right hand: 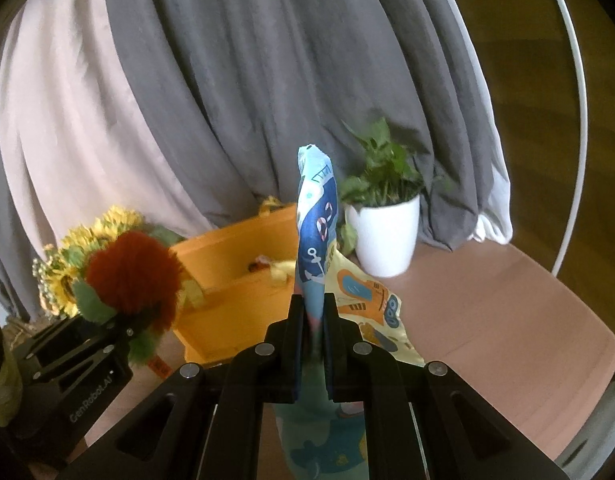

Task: Organize soft objects
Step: 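Lift and carry the fuzzy plush and cartoon cloth over the orange crate with both tools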

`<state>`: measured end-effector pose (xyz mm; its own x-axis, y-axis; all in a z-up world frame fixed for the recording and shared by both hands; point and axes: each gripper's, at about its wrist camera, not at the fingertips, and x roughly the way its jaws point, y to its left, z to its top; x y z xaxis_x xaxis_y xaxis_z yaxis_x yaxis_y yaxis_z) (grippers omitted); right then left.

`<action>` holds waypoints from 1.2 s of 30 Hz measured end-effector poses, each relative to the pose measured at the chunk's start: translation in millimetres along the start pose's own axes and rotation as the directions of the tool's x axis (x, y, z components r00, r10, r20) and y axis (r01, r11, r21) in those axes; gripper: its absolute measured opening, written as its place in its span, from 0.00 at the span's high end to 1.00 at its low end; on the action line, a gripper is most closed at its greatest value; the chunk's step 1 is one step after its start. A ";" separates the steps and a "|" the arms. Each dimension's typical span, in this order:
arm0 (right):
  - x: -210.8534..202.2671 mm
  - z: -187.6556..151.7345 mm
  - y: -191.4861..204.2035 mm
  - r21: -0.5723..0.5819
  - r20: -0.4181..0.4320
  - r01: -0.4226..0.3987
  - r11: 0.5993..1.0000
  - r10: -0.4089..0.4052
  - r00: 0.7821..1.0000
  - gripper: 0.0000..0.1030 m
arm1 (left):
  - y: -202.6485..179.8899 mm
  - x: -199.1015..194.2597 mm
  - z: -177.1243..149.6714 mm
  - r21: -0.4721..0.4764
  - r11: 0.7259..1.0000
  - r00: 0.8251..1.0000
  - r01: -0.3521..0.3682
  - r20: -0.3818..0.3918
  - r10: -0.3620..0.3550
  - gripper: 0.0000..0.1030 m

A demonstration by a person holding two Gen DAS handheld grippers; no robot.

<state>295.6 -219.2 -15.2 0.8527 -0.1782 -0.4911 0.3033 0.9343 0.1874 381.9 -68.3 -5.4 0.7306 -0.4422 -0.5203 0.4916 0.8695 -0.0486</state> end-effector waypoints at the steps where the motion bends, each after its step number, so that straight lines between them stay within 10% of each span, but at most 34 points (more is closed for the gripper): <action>1: -0.7 2.2 2.2 -0.002 0.008 -0.006 1.000 0.006 1.000 0.91 | 2.7 -0.6 3.2 -0.002 1.000 1.000 -0.004 0.009 0.004 0.72; 36: 74.0 76.1 55.6 -0.078 0.112 -0.143 0.987 0.151 0.982 0.91 | 62.5 55.2 58.7 -0.011 0.992 0.987 -0.128 0.097 0.128 0.72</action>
<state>407.9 -203.9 23.6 0.9309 -0.0681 -0.3590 0.1440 0.9713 0.1891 480.8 -51.3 12.8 0.8300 -0.3465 -0.4370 0.3892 0.9211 0.0089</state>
